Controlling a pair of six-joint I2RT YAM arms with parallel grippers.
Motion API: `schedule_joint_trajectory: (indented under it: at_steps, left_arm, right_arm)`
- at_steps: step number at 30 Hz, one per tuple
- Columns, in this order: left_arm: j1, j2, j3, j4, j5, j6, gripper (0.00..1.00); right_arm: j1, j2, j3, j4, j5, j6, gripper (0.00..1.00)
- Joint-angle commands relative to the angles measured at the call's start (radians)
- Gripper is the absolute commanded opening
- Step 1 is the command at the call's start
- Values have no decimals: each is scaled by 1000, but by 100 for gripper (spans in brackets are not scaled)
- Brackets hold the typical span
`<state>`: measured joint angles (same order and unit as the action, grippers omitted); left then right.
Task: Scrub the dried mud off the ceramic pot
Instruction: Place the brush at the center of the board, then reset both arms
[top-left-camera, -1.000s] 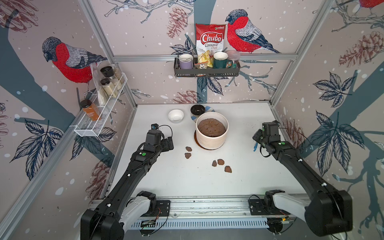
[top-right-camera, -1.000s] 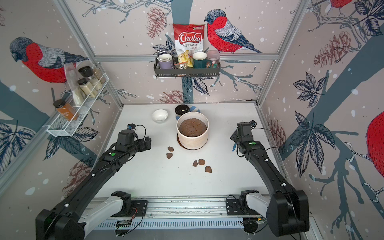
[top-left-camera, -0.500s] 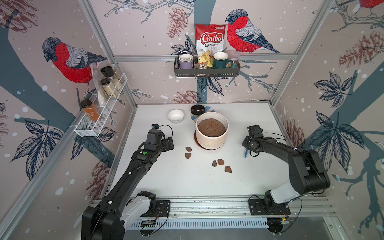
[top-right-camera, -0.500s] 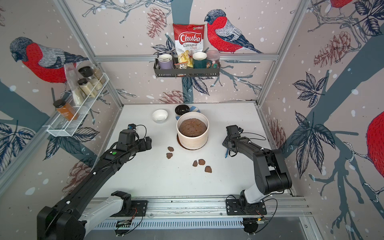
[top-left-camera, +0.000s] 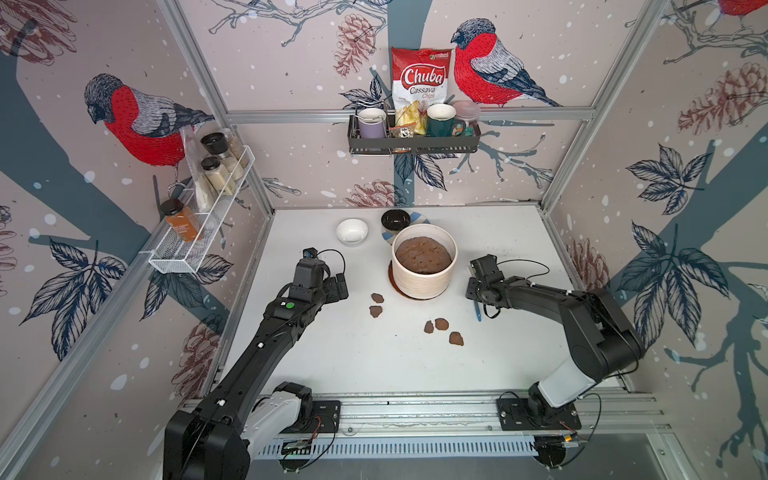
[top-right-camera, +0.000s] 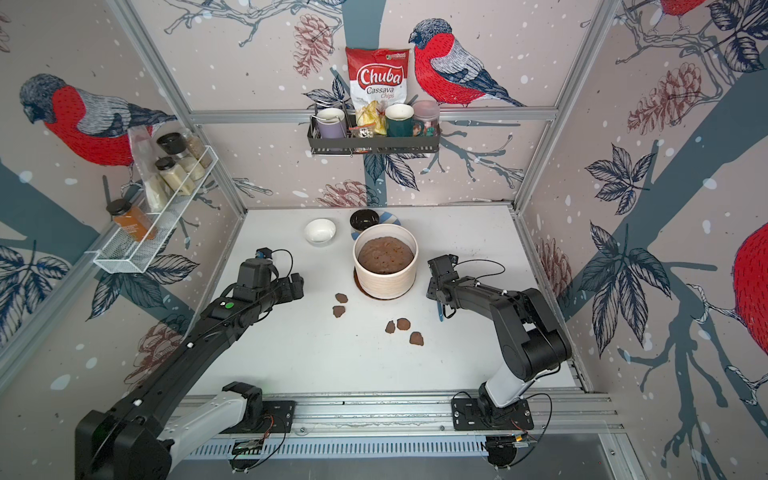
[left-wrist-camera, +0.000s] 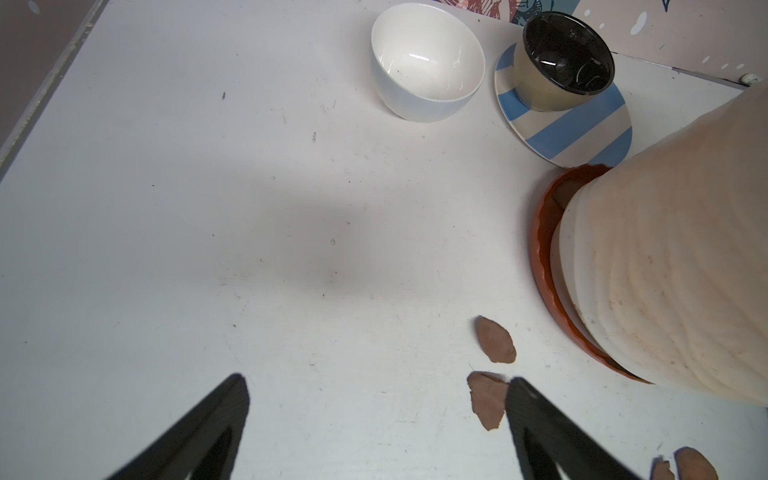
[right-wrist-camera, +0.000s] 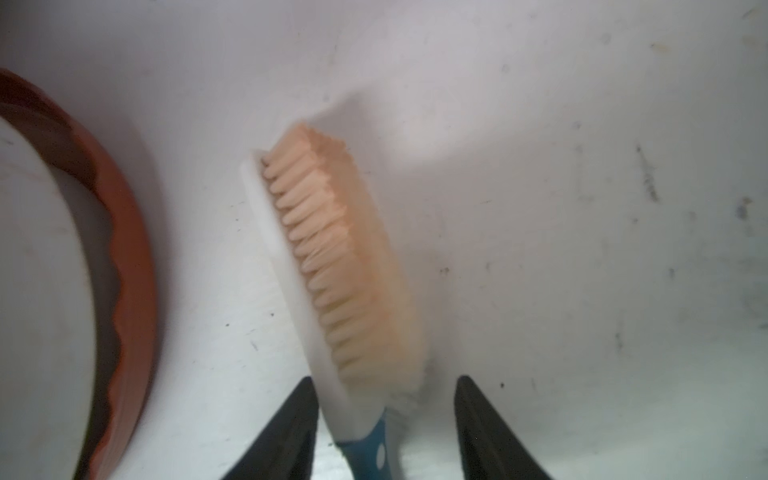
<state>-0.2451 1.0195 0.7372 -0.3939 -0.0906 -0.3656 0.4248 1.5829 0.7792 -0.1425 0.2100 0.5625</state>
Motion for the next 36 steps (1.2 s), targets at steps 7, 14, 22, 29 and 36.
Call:
schedule_joint_trajectory:
  at_steps: [7,14,22,29,36]
  left_arm:
    - [5,-98,-112,189,71,39,96]
    - [6,-62,-102,192,94,9,96]
    - [6,-71,-128,232,129,18,96]
    - [4,-77,-158,267,137,4,96]
    - [4,-83,-179,280,96,14,96]
  right_arm:
    - [5,-315,14,-67,78,-29,100]
    - [-62,-552,-80,155,321,-130,100]
    - [-300,-549,-255,437,397,-119,100]
    - [-402,-416,-391,693,307,-235,100]
    - [-370,-230,-404,872,94,-452,100]
